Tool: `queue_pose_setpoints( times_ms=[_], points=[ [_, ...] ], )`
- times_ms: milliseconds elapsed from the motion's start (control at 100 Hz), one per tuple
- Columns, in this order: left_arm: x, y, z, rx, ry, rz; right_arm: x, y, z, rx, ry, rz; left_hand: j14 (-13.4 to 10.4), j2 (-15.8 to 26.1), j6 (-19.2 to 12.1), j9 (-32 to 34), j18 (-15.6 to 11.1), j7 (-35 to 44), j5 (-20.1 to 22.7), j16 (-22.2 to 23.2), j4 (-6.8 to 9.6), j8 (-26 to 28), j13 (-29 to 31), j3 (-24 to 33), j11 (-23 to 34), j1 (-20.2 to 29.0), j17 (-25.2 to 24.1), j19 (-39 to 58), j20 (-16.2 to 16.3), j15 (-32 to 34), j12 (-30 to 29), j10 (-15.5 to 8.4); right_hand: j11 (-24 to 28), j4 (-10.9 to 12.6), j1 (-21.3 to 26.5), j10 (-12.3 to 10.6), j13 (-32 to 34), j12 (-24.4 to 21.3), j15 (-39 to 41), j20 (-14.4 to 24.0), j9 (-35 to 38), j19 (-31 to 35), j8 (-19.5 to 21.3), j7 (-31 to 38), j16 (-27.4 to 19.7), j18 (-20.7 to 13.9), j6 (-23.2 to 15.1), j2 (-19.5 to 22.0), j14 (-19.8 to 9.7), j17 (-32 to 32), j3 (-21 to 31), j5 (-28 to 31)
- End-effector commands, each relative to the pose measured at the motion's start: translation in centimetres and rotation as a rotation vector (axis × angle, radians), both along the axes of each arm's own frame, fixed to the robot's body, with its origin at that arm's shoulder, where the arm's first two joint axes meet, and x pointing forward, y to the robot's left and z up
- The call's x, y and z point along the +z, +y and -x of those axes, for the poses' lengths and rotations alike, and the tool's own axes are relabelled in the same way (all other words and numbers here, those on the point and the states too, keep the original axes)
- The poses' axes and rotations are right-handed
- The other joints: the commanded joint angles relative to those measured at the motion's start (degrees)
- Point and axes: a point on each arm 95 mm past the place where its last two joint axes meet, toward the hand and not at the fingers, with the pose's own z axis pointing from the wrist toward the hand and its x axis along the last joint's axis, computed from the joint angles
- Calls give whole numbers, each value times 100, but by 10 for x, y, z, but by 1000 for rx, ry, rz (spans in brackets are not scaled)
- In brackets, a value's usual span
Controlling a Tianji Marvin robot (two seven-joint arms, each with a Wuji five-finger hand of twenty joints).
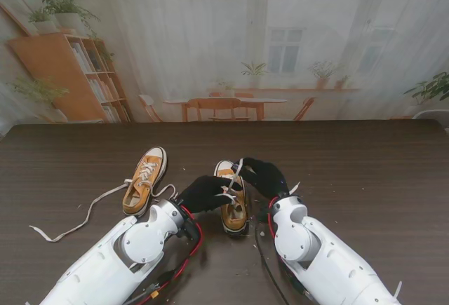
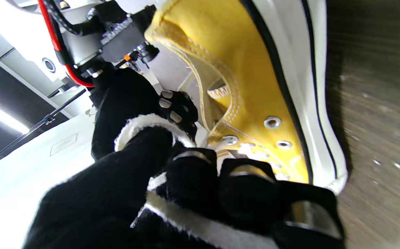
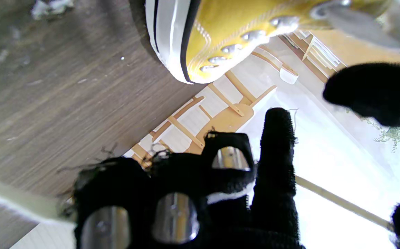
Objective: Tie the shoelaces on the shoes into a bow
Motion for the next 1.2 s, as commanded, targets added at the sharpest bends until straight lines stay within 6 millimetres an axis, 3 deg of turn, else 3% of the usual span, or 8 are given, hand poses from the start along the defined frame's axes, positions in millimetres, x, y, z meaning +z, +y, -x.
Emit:
queue_pose_setpoints(
  times_ms=[0,190,490,620,700,770,910,1190],
  points=[
    [-2,8,3,12,8,-22,2,-1,-1,4,1,-1,-42,120,-68,155,-444,16,60,-91,7,-119,177,-119,-4,-161,76,1121,-47,108,-28,-36,-3,-271,-825,231,92,114,399,-48,-34,1694,-60,-153,-81,163,126,320,13,114,-707,-279],
    [5,25,6,59,-23,-59,0,-2,1,9,1,16,-96,195,103,97,-447,-89,-66,-98,23,-162,180,-282,25,-363,76,1118,-47,111,-15,-104,-13,-254,-795,248,91,116,393,-73,-52,1694,-50,-139,-107,185,80,358,29,113,-775,-303],
    [13,35,10,108,-84,-60,-3,-3,3,1,2,21,-452,236,351,238,-862,-292,-26,-25,-100,-268,188,-504,330,-1379,124,1393,52,451,0,-414,-11,-238,-656,238,91,122,402,-81,-40,1694,-35,-111,-126,187,68,279,23,113,-787,-293],
    [16,32,7,246,-138,-9,-4,-3,5,2,-2,35,-600,549,406,350,-1045,-166,410,66,-89,-239,178,-967,747,-1611,191,1468,769,923,-47,-369,-2,-233,-516,201,91,122,415,-82,-7,1694,-28,-95,-120,187,50,193,-2,113,-768,-259],
    [19,32,5,310,-190,-37,-4,-4,6,3,-2,43,-553,694,424,352,-1011,-115,594,95,-46,-231,178,-1038,890,-1612,205,1469,998,1037,-69,-290,-1,-233,-442,196,90,121,421,-82,9,1694,-28,-92,-115,187,26,146,-7,113,-761,-241],
    [22,35,3,342,-262,-115,-5,-5,6,4,0,49,-559,978,358,340,-1024,-35,746,110,-13,-213,176,-1313,1043,-1358,212,1468,1220,1114,-132,-288,1,-237,-373,190,90,120,426,-82,27,1694,-27,-89,-107,187,23,101,-12,113,-760,-219],
    [33,42,0,361,-379,-294,-5,-7,8,4,5,58,-517,1180,213,334,-993,81,941,134,0,-187,173,-1423,1187,-665,216,1469,1311,1170,-174,-287,9,-243,-256,166,90,117,443,-88,85,1694,-24,-76,-84,156,-3,23,-28,118,-762,-155],
    [50,59,-5,302,-438,-681,-6,-11,11,1,2,67,-673,326,208,318,-1120,-95,876,112,20,-412,175,-1167,1227,443,212,1469,1144,1106,-242,-523,9,-260,-121,128,89,112,476,0,205,1694,-34,-81,-4,113,-24,-97,-55,132,-761,-19]
  ],
)
